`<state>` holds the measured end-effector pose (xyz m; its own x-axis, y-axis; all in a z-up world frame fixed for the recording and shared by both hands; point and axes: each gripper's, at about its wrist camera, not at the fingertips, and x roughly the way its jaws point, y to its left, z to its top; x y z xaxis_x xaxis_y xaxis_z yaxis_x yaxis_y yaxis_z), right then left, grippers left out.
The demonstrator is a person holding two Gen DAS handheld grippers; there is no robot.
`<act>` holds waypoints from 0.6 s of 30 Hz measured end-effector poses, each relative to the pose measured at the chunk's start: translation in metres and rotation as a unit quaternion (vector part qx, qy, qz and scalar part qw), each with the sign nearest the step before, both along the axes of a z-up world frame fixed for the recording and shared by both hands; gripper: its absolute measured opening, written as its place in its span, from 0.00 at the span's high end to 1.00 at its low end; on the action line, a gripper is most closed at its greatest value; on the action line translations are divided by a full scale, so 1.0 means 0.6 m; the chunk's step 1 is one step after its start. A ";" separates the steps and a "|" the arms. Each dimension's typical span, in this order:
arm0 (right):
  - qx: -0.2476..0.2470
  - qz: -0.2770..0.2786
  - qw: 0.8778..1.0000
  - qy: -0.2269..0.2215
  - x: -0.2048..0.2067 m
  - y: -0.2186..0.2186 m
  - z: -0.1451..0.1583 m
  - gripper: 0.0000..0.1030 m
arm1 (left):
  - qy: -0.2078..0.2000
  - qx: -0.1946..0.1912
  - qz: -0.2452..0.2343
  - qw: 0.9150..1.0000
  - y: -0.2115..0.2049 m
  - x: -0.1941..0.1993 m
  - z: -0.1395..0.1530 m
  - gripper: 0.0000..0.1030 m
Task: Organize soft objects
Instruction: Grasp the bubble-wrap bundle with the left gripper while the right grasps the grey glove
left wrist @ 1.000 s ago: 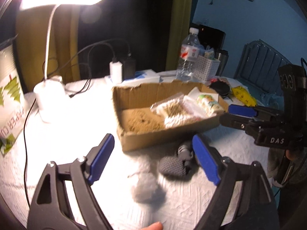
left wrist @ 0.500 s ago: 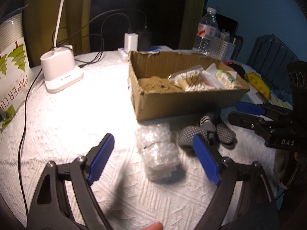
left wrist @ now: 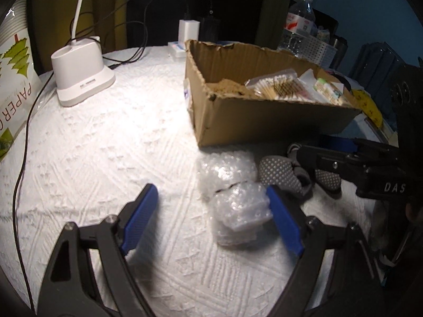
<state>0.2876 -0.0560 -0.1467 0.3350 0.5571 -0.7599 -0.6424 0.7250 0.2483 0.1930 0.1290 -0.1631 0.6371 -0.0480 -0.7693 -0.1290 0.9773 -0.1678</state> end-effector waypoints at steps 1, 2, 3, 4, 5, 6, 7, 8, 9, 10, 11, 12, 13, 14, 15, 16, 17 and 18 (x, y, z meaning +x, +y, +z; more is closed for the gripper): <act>0.005 -0.002 1.000 0.009 0.003 0.003 -0.001 0.28 | 0.002 -0.001 -0.001 1.000 0.000 0.001 -0.001 0.18; 0.006 -0.002 1.000 0.013 0.005 0.006 -0.003 0.28 | 0.002 0.000 -0.001 1.000 0.000 0.001 -0.002 0.18; 0.004 -0.002 1.000 0.013 0.006 0.011 -0.004 0.28 | 0.002 0.001 -0.001 1.000 0.000 0.001 -0.001 0.18; 0.001 -0.001 1.000 0.011 0.006 0.016 -0.005 0.28 | 0.003 0.004 -0.002 1.000 -0.001 0.002 -0.002 0.18; -0.002 -0.002 1.000 0.008 0.005 0.019 -0.005 0.28 | 0.003 0.005 -0.003 1.000 -0.002 0.002 -0.002 0.18; -0.003 -0.003 1.000 0.005 0.004 0.020 -0.005 0.28 | 0.003 0.005 -0.003 1.000 -0.002 0.002 -0.002 0.18; -0.004 -0.006 1.000 0.001 0.003 0.022 -0.006 0.28 | 0.003 0.005 -0.004 1.000 -0.002 0.003 -0.001 0.20; -0.006 -0.007 1.000 -0.005 0.001 0.024 -0.007 0.28 | 0.002 0.006 -0.002 1.000 -0.002 0.002 -0.001 0.22; -0.012 -0.007 1.000 -0.012 -0.002 0.027 -0.007 0.29 | 0.002 0.008 -0.001 1.000 -0.002 0.003 -0.001 0.26; -0.020 -0.007 1.000 -0.019 -0.005 0.030 -0.008 0.31 | 0.000 0.007 -0.002 1.000 -0.002 0.002 0.000 0.33; -0.022 -0.006 1.000 -0.021 -0.006 0.031 -0.008 0.33 | 0.000 0.008 -0.004 1.000 -0.003 0.002 0.000 0.36; -0.024 -0.005 0.999 -0.024 -0.007 0.033 -0.009 0.35 | -0.001 0.011 -0.005 1.000 -0.005 0.002 0.001 0.43; -0.021 -0.006 0.999 -0.023 -0.006 0.032 -0.009 0.39 | -0.003 0.008 -0.009 1.000 -0.006 0.001 0.001 0.54; -0.020 -0.006 1.000 -0.023 -0.006 0.031 -0.010 0.42 | -0.004 0.008 -0.013 1.000 -0.008 0.000 0.002 0.55; -0.018 -0.005 1.000 -0.023 -0.006 0.030 -0.010 0.45 | -0.006 0.008 -0.014 1.000 -0.009 -0.001 0.003 0.58; -0.016 -0.001 1.000 -0.022 -0.008 0.031 -0.010 0.51 | -0.007 0.008 -0.016 1.000 -0.010 -0.002 0.004 0.59; -0.016 0.002 1.000 -0.024 -0.010 0.033 -0.011 0.53 | -0.010 0.009 -0.016 1.000 -0.011 -0.004 0.005 0.59; -0.018 0.004 0.999 -0.030 -0.015 0.034 -0.011 0.54 | -0.013 0.012 -0.015 1.000 -0.012 -0.006 0.007 0.60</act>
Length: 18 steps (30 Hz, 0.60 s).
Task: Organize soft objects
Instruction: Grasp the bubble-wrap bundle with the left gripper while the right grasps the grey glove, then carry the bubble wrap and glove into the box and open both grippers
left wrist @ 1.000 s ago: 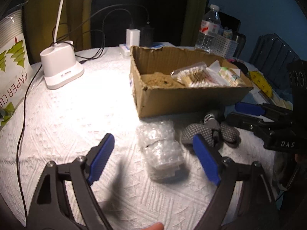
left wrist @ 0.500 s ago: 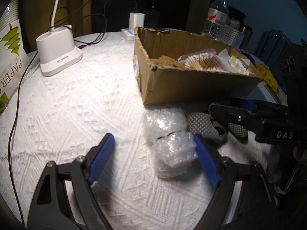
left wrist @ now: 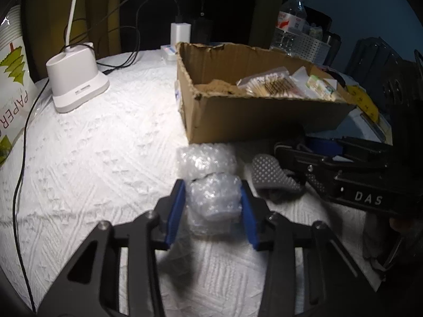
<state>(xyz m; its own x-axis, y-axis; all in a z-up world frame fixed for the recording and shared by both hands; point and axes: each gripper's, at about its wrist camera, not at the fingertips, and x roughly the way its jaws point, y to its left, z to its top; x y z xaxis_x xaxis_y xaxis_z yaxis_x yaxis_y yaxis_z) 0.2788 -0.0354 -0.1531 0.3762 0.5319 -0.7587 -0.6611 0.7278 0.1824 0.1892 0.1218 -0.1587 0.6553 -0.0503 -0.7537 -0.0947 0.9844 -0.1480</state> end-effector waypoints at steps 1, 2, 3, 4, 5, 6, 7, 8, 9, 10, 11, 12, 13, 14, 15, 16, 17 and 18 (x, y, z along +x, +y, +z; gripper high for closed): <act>0.000 0.001 1.000 -0.002 -0.002 0.001 0.001 0.57 | -0.002 0.003 -0.001 1.000 -0.002 -0.002 0.002 0.61; 0.001 0.003 1.000 -0.002 -0.006 0.001 0.002 0.58 | -0.004 0.006 -0.002 1.000 -0.003 -0.005 0.003 0.61; 0.001 0.003 1.000 -0.004 -0.009 0.000 0.003 0.58 | -0.005 0.007 -0.003 1.000 -0.004 -0.008 0.004 0.61; 0.001 0.004 1.000 -0.007 -0.014 -0.002 0.005 0.59 | -0.006 0.009 -0.004 1.000 -0.005 -0.011 0.006 0.61; 0.001 0.004 1.000 -0.009 -0.017 -0.003 0.007 0.59 | -0.007 0.010 -0.004 1.000 -0.006 -0.014 0.008 0.61; 0.002 0.003 1.000 -0.012 -0.021 -0.005 0.010 0.59 | -0.009 0.011 -0.003 1.000 -0.006 -0.018 0.011 0.61; 0.002 0.003 1.000 -0.015 -0.025 -0.007 0.013 0.60 | -0.012 0.012 -0.002 1.000 -0.006 -0.021 0.014 0.61; 0.003 0.003 1.000 -0.019 -0.029 -0.009 0.017 0.60 | -0.015 0.013 -0.002 1.000 -0.005 -0.024 0.018 0.61; 0.004 0.003 1.000 -0.022 -0.033 -0.012 0.021 0.60 | -0.019 0.014 -0.001 1.000 -0.006 -0.027 0.023 0.61; 0.006 0.003 1.000 -0.026 -0.037 -0.015 0.026 0.60 | -0.022 0.015 -0.001 1.000 -0.006 -0.029 0.028 0.61; 0.008 0.003 1.000 -0.030 -0.041 -0.017 0.031 0.60 | -0.025 0.017 -0.001 1.000 -0.007 -0.031 0.032 0.61; 0.009 0.002 0.999 -0.035 -0.044 -0.020 0.036 0.60 | -0.028 0.019 -0.001 0.999 -0.008 -0.033 0.039 0.61; 0.010 0.001 0.999 -0.039 -0.047 -0.024 0.042 0.60 | -0.031 0.019 -0.001 0.999 -0.009 -0.035 0.045 0.61; 0.012 0.001 0.999 -0.043 -0.050 -0.027 0.048 0.60 | -0.033 0.019 -0.001 0.999 -0.011 -0.035 0.049 0.61; 0.013 0.001 0.999 -0.047 -0.052 -0.030 0.053 0.60 | -0.036 0.020 -0.002 0.999 -0.012 -0.036 0.056 0.61; 0.016 0.000 0.999 -0.052 -0.055 -0.035 0.060 0.60 | -0.039 0.022 -0.002 0.999 -0.013 -0.037 0.061 0.61; 0.018 -0.001 0.998 -0.056 -0.057 -0.039 0.066 0.60 | -0.043 0.024 -0.002 0.999 -0.015 -0.038 0.069 0.61; 0.021 -0.002 0.998 -0.059 -0.058 -0.044 0.072 0.60 | -0.046 0.024 -0.001 0.999 -0.016 -0.038 0.074 0.61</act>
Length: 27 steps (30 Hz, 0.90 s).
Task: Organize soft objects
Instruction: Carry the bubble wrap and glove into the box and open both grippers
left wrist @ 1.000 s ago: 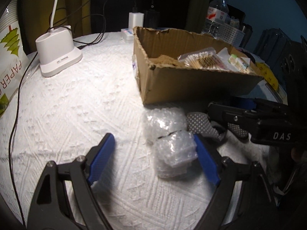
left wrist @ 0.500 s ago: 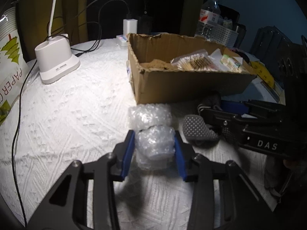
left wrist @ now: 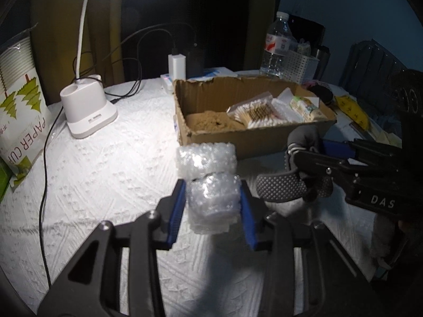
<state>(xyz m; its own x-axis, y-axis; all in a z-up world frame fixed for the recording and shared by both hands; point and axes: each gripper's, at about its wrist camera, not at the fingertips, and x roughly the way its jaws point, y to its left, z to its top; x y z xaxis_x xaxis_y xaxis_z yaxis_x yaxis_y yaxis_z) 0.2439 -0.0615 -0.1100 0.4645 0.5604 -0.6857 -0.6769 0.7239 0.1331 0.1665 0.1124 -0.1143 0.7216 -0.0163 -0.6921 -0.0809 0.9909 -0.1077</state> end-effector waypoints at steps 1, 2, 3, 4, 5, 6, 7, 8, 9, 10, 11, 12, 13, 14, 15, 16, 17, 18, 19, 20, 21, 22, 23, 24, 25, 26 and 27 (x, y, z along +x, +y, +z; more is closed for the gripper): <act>0.003 -0.001 1.000 -0.004 -0.002 -0.005 0.007 0.60 | -0.004 0.001 0.001 1.000 -0.001 0.000 0.008 0.61; 0.004 -0.002 1.000 -0.008 -0.003 -0.009 0.013 0.60 | -0.008 0.002 0.001 1.000 -0.001 0.000 0.014 0.61; 0.006 -0.003 1.000 -0.012 -0.004 -0.014 0.019 0.59 | -0.011 0.003 0.001 1.000 -0.003 0.001 0.019 0.61; 0.009 -0.004 1.000 -0.016 -0.005 -0.019 0.026 0.59 | -0.014 0.005 0.001 1.000 -0.004 0.002 0.024 0.61; 0.012 -0.005 1.000 -0.019 -0.004 -0.022 0.031 0.59 | -0.018 0.006 0.001 1.000 -0.005 0.003 0.030 0.61; 0.014 -0.006 1.000 -0.021 -0.004 -0.027 0.036 0.59 | -0.021 0.007 0.001 1.000 -0.005 0.006 0.036 0.61; 0.017 -0.008 1.000 -0.024 -0.003 -0.031 0.042 0.59 | -0.025 0.007 0.002 1.000 -0.006 0.008 0.041 0.61; 0.019 -0.009 0.999 -0.026 -0.002 -0.036 0.046 0.59 | -0.029 0.008 0.002 1.000 -0.006 0.010 0.046 0.61; 0.022 -0.010 0.999 -0.029 0.000 -0.040 0.052 0.59 | -0.033 0.008 0.001 0.999 -0.007 0.013 0.052 0.61; 0.023 -0.011 0.999 -0.032 0.001 -0.042 0.057 0.59 | -0.036 0.009 0.000 0.999 -0.009 0.016 0.056 0.61; 0.025 -0.012 0.999 -0.034 0.003 -0.045 0.062 0.59 | -0.041 0.009 -0.001 0.999 -0.010 0.019 0.062 0.61; 0.028 -0.013 0.999 -0.036 0.005 -0.048 0.067 0.59 | -0.044 0.010 -0.003 0.999 -0.011 0.021 0.065 0.61; 0.029 -0.013 0.999 -0.038 0.007 -0.050 0.071 0.59 | -0.046 0.010 -0.004 0.999 -0.012 0.025 0.069 0.61; 0.031 -0.014 0.999 -0.040 0.010 -0.052 0.075 0.59 | -0.049 0.010 -0.007 0.999 -0.014 0.028 0.073 0.61; 0.032 -0.015 0.998 -0.042 0.012 -0.054 0.079 0.59 | -0.051 0.010 -0.010 0.999 -0.015 0.032 0.077 0.61; 0.033 -0.016 0.998 -0.044 0.016 -0.055 0.083 0.59 | -0.054 0.010 -0.010 0.998 -0.015 0.035 0.081 0.61; 0.034 -0.016 0.998 -0.045 0.019 -0.057 0.085 0.59 | -0.057 0.011 -0.012 0.998 -0.016 0.039 0.086 0.61; 0.035 -0.017 0.998 -0.047 0.022 -0.058 0.087 0.59 | -0.060 0.012 -0.013 0.998 -0.016 0.043 0.090 0.61; 0.035 -0.017 0.998 -0.048 0.026 -0.059 0.090 0.59 | -0.062 0.013 -0.014 0.998 -0.016 0.047 0.093 0.61; 0.036 -0.018 0.998 -0.050 0.029 -0.060 0.093 0.59 | -0.063 0.013 -0.015 0.998 -0.015 0.053 0.095 0.61; 0.036 -0.018 0.998 -0.052 0.033 -0.060 0.095 0.59 | -0.064 0.014 -0.016 0.998 -0.014 0.057 0.097 0.61; 0.037 -0.019 0.998 -0.053 0.038 -0.060 0.098 0.59 | -0.065 0.014 -0.017 0.998 -0.013 0.062 0.098 0.61; 0.038 -0.020 0.998 -0.054 0.041 -0.059 0.100 0.59 | -0.065 0.015 -0.018 0.998 -0.013 0.067 0.100 0.61; 0.038 -0.021 0.998 -0.056 0.045 -0.059 0.101 0.59 | -0.066 0.015 -0.019 0.998 -0.013 0.073 0.101 0.61; 0.039 -0.022 0.997 -0.057 0.051 -0.058 0.103 0.59 | -0.066 0.016 -0.021 0.997 -0.013 0.079 0.101 0.61; 0.039 -0.023 0.997 -0.058 0.055 -0.057 0.104 0.59 | -0.067 0.016 -0.022 0.997 -0.014 0.085 0.102 0.61; 0.039 -0.023 0.997 -0.058 0.059 -0.057 0.106 0.59 | -0.068 0.015 -0.024 0.997 -0.014 0.089 0.102 0.61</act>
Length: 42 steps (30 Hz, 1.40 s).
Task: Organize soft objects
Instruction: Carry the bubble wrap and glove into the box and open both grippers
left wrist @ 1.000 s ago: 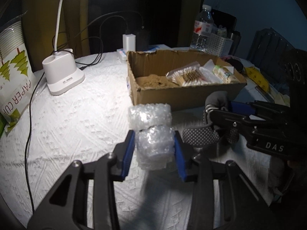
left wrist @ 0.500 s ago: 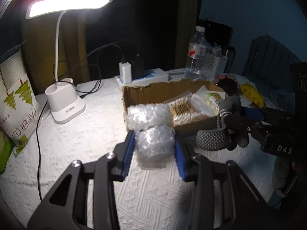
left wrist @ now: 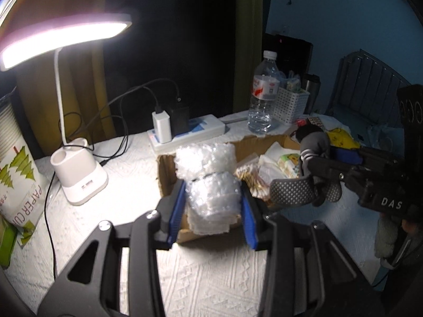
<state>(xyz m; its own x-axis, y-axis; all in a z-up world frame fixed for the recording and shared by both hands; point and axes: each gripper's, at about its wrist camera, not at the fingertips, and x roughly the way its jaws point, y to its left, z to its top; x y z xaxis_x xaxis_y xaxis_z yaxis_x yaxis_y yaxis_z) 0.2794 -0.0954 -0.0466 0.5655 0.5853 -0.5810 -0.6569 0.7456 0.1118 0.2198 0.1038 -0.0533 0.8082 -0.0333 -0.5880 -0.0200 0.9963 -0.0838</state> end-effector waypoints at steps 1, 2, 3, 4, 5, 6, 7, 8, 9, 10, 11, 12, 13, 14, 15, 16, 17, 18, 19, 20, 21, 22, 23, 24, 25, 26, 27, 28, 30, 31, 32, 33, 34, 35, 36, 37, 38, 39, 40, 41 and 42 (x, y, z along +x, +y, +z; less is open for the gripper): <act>0.000 -0.001 1.000 0.000 0.006 0.001 0.001 0.59 | 0.000 0.000 -0.002 1.000 0.000 0.005 0.000 0.61; 0.001 -0.002 1.000 -0.001 0.011 0.001 0.002 0.59 | 0.000 0.000 -0.002 1.000 0.000 0.010 -0.002 0.61; 0.000 -0.003 1.000 -0.001 0.017 0.002 0.003 0.59 | 0.001 -0.001 -0.003 1.000 0.001 0.016 -0.004 0.61; 0.000 -0.003 1.000 -0.001 0.024 0.003 0.003 0.59 | 0.002 -0.003 -0.003 1.000 0.002 0.023 -0.006 0.61; -0.001 -0.003 1.000 -0.002 0.030 0.005 0.003 0.59 | 0.004 -0.004 -0.003 1.000 0.003 0.029 -0.009 0.61; -0.002 -0.003 1.000 -0.002 0.035 0.007 0.002 0.59 | 0.004 -0.005 -0.003 1.000 0.004 0.034 -0.012 0.61; -0.003 -0.004 1.000 -0.001 0.041 0.009 0.001 0.59 | 0.004 -0.007 -0.004 1.000 0.005 0.038 -0.016 0.61; -0.004 -0.003 1.000 -0.001 0.048 0.012 0.000 0.59 | 0.007 -0.008 -0.004 1.000 0.007 0.046 -0.021 0.61; -0.005 -0.003 1.000 -0.001 0.053 0.014 -0.002 0.59 | 0.009 -0.009 -0.004 1.000 0.007 0.050 -0.025 0.61; -0.007 -0.003 1.000 0.002 0.062 0.019 -0.006 0.59 | 0.012 -0.011 -0.005 1.000 0.008 0.056 -0.030 0.61; -0.008 -0.003 1.000 0.004 0.068 0.023 -0.010 0.59 | 0.016 -0.013 -0.006 1.000 0.009 0.061 -0.035 0.61; -0.010 -0.004 1.000 0.008 0.076 0.028 -0.015 0.59 | 0.020 -0.014 -0.007 1.000 0.009 0.067 -0.041 0.61; -0.012 -0.003 1.000 0.010 0.082 0.032 -0.020 0.59 | 0.022 -0.014 -0.009 1.000 0.009 0.071 -0.044 0.61; -0.013 -0.002 1.000 0.013 0.088 0.037 -0.025 0.59 | 0.025 -0.015 -0.010 1.000 0.009 0.076 -0.048 0.61; -0.015 -0.001 1.000 0.016 0.094 0.041 -0.030 0.59 | 0.028 -0.017 -0.012 0.999 0.010 0.082 -0.053 0.61; -0.018 -0.001 1.000 0.020 0.099 0.046 -0.036 0.59 | 0.031 -0.019 -0.013 0.999 0.010 0.087 -0.057 0.61; -0.020 0.000 0.999 0.024 0.105 0.051 -0.042 0.59 | 0.034 -0.021 -0.016 0.999 0.010 0.092 -0.062 0.61; -0.022 0.001 0.999 0.027 0.109 0.054 -0.047 0.59 | 0.037 -0.023 -0.017 0.999 0.010 0.096 -0.065 0.61; -0.024 0.002 0.999 0.031 0.113 0.059 -0.053 0.59 | 0.039 -0.025 -0.020 0.999 0.009 0.100 -0.070 0.61; -0.026 0.003 0.999 0.034 0.117 0.063 -0.058 0.58 | 0.042 -0.026 -0.024 0.998 0.007 0.104 -0.073 0.61; -0.029 0.004 0.999 0.037 0.121 0.067 -0.063 0.58 | 0.045 -0.027 -0.026 0.998 0.006 0.107 -0.076 0.60; -0.031 0.003 0.999 0.039 0.124 0.070 -0.067 0.57 | 0.052 -0.027 -0.028 0.998 0.004 0.112 -0.081 0.60; -0.035 0.001 0.998 0.043 0.128 0.072 -0.072 0.56 | 0.056 -0.026 -0.028 0.998 0.002 0.115 -0.084 0.60; -0.037 0.002 0.998 0.047 0.131 0.073 -0.076 0.55 | 0.064 -0.022 -0.028 0.997 0.000 0.119 -0.088 0.59; -0.039 0.001 0.998 0.052 0.134 0.074 -0.081 0.52 | 0.066 -0.021 -0.027 0.997 -0.001 0.121 -0.090 0.58; -0.040 0.000 0.998 0.054 0.135 0.075 -0.082 0.47 | 0.067 -0.021 -0.027 0.997 -0.001 0.121 -0.091 0.57; -0.041 0.000 0.998 0.055 0.136 0.075 -0.083 0.46 | 0.068 -0.023 -0.027 0.997 -0.001 0.121 -0.091 0.49; -0.041 -0.001 0.998 0.054 0.135 0.076 -0.082 0.42 | 0.066 -0.025 -0.027 0.997 0.000 0.120 -0.090 0.43; -0.043 -0.003 0.998 0.050 0.132 0.076 -0.079 0.40 | 0.061 -0.028 -0.026 0.997 0.002 0.117 -0.085 0.33; -0.043 -0.004 0.998 0.048 0.131 0.076 -0.077 0.39 | 0.059 -0.028 -0.026 0.998 0.002 0.115 -0.082 0.31; -0.043 -0.004 0.998 0.047 0.130 0.076 -0.075 0.38 | 0.056 -0.027 -0.025 0.998 0.001 0.113 -0.079 0.31; -0.043 -0.004 0.998 0.047 0.128 0.076 -0.073 0.37 | 0.054 -0.026 -0.025 0.998 0.001 0.110 -0.075 0.31; -0.042 -0.005 0.998 0.044 0.124 0.074 -0.070 0.36 | 0.052 -0.025 -0.024 0.998 0.001 0.108 -0.073 0.31; -0.041 -0.006 0.998 0.042 0.123 0.073 -0.067 0.36 | 0.049 -0.024 -0.024 0.998 0.001 0.104 -0.069 0.30; -0.040 -0.007 0.998 0.040 0.120 0.071 -0.064 0.36 | 0.045 -0.022 -0.023 0.998 0.000 0.099 -0.064 0.30; -0.039 -0.009 0.998 0.037 0.117 0.069 -0.060 0.35 | 0.042 -0.022 -0.022 0.999 0.001 0.097 -0.061 0.30; -0.039 -0.010 0.999 0.036 0.113 0.067 -0.057 0.35 | 0.039 -0.020 -0.021 0.999 0.001 0.092 -0.057 0.30; -0.038 -0.011 0.999 0.033 0.110 0.064 -0.053 0.35 | 0.035 -0.018 -0.019 0.999 0.001 0.086 -0.052 0.30; -0.038 -0.012 0.999 0.030 0.105 0.061 -0.049 0.35 | 0.031 -0.017 -0.018 0.999 0.001 0.080 -0.047 0.30; -0.037 -0.013 0.999 0.029 0.101 0.059 -0.046 0.35 | 0.029 -0.016 -0.017 0.999 0.002 0.077 -0.043 0.30; -0.036 -0.014 0.999 0.027 0.098 0.056 -0.043 0.35 | 0.025 -0.014 -0.015 0.999 0.002 0.070 -0.038 0.30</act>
<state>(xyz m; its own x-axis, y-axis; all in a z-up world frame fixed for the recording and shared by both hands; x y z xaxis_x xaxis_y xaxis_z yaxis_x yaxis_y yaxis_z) 0.3382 -0.0616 -0.0727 0.5473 0.5250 -0.6518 -0.6302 0.7710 0.0918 0.2618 0.1050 -0.0762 0.7760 -0.0745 -0.6264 0.0048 0.9937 -0.1122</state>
